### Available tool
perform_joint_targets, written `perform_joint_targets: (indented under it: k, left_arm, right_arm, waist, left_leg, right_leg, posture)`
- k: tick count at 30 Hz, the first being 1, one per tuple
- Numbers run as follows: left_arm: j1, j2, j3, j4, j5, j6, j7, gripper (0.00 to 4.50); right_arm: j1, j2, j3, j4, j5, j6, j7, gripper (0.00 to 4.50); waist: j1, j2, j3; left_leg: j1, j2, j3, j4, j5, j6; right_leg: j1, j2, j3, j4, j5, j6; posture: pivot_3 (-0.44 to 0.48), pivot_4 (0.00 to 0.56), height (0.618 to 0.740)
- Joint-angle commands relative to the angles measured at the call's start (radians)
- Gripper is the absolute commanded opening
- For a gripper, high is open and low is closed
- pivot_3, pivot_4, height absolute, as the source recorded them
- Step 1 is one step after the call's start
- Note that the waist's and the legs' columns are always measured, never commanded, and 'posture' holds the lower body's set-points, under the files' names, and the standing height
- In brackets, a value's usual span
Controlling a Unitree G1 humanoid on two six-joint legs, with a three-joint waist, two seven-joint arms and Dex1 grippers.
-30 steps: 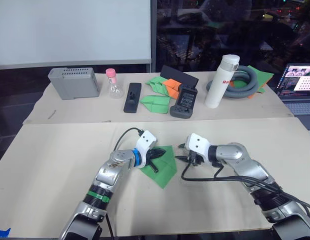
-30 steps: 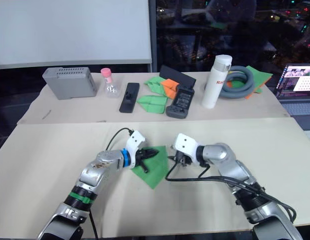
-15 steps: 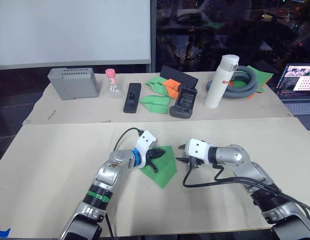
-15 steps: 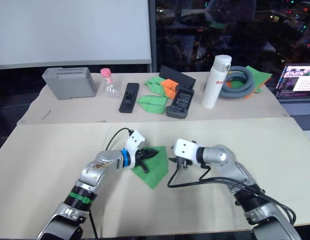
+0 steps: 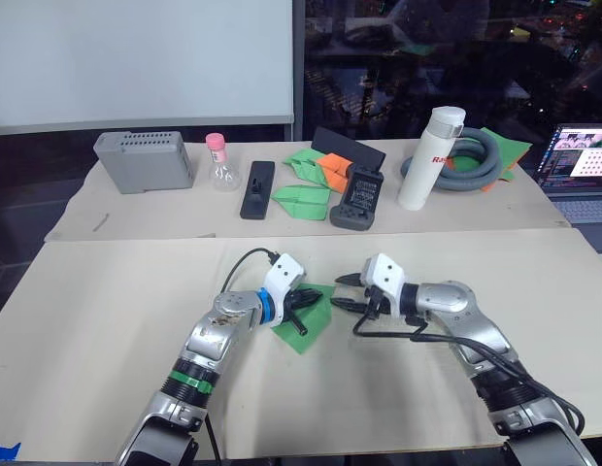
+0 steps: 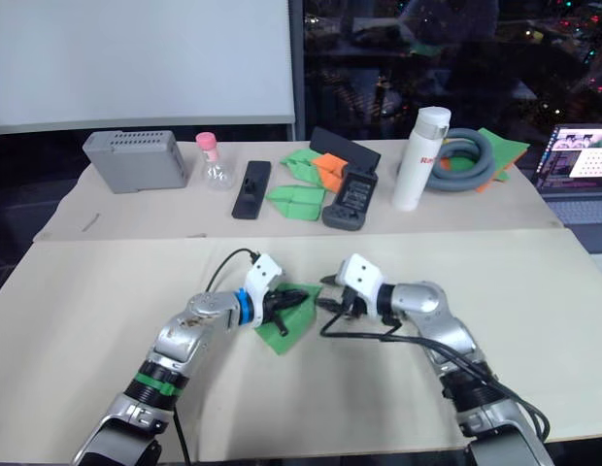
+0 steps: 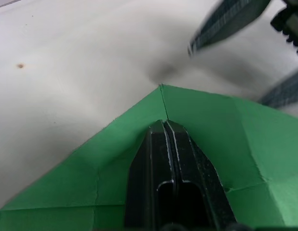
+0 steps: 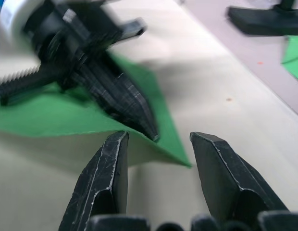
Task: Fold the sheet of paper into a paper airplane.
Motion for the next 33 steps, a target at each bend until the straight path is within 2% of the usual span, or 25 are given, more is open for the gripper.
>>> perform_joint_targets:
  k: [1, 10, 15, 18, 22, 27, 33]
  left_arm:
    - [0.018, 0.006, -0.015, 0.008, 0.007, 0.025, 0.001, 0.0]
    - [0.019, 0.028, -0.003, 0.005, 0.004, 0.028, -0.01, 0.0]
    - [0.005, 0.05, 0.014, 0.006, -0.004, 0.033, -0.024, 0.0]
    - [-0.015, 0.055, 0.033, 0.003, -0.029, 0.043, -0.04, 0.0]
    - [-0.041, 0.078, 0.049, -0.008, -0.061, 0.054, -0.083, 0.0]
    - [-0.052, 0.128, 0.044, 0.011, -0.04, 0.033, -0.102, 0.0]
    - [-0.049, 0.142, 0.03, 0.015, -0.033, 0.023, -0.123, 0.0]
  right_arm:
    - [-0.013, 0.02, -0.041, -0.032, 0.053, 0.044, -0.006, 2.3]
    - [0.002, 0.062, -0.054, -0.046, 0.049, 0.124, -0.059, 2.3]
    - [0.02, -0.054, -0.047, -0.129, 0.051, 0.196, 0.015, 2.3]
    - [0.036, -0.102, -0.039, -0.154, 0.062, 0.209, 0.05, 1.51]
    - [0.056, -0.136, -0.019, -0.177, 0.048, 0.193, 0.078, 0.09]
    - [0.079, -0.168, 0.007, -0.26, 0.043, 0.233, 0.101, 0.04]
    - [0.067, -0.177, 0.061, -0.218, -0.058, 0.172, 0.075, 0.04]
  waist:
    - [0.0, 0.0, 0.0]
    - [-0.001, 0.0, 0.0]
    - [-0.001, 0.0, 0.0]
    - [-0.001, 0.0, 0.0]
    - [-0.006, 0.0, 0.0]
    - [-0.003, 0.0, 0.0]
    - [0.001, 0.0, 0.0]
  left_leg:
    - [0.0, 0.0, 0.0, 0.0, 0.0, 0.0]
    - [0.0, 0.0, 0.0, 0.0, 0.0, 0.0]
    - [0.0, 0.0, 0.0, 0.0, 0.0, 0.0]
    - [0.0, 0.0, 0.0, 0.0, 0.0, 0.0]
    - [-0.001, 0.001, 0.0, -0.001, 0.0, 0.0]
    - [-0.003, 0.0, 0.0, 0.0, 0.0, 0.0]
    - [-0.004, 0.0, 0.0, 0.001, 0.0, 0.0]
  right_leg:
    - [0.0, 0.0, 0.0, 0.0, 0.0, 0.0]
    - [0.0, 0.0, 0.0, 0.0, 0.0, 0.0]
    - [0.0, 0.0, 0.0, 0.0, 0.0, 0.0]
    - [0.0, 0.0, 0.0, 0.0, 0.0, 0.0]
    - [-0.001, 0.001, 0.0, 0.0, 0.0, 0.0]
    - [-0.003, 0.0, 0.0, 0.0, 0.0, 0.0]
    - [-0.005, 0.0, 0.0, 0.001, 0.0, 0.0]
  posture:
    - [0.0, 0.15, 0.74]
    - [0.0, 0.15, 0.74]
    - [0.0, 0.15, 0.74]
    - [0.0, 0.15, 0.74]
    - [0.0, 0.15, 0.74]
    - [0.0, 0.15, 0.74]
    - [0.0, 0.15, 0.74]
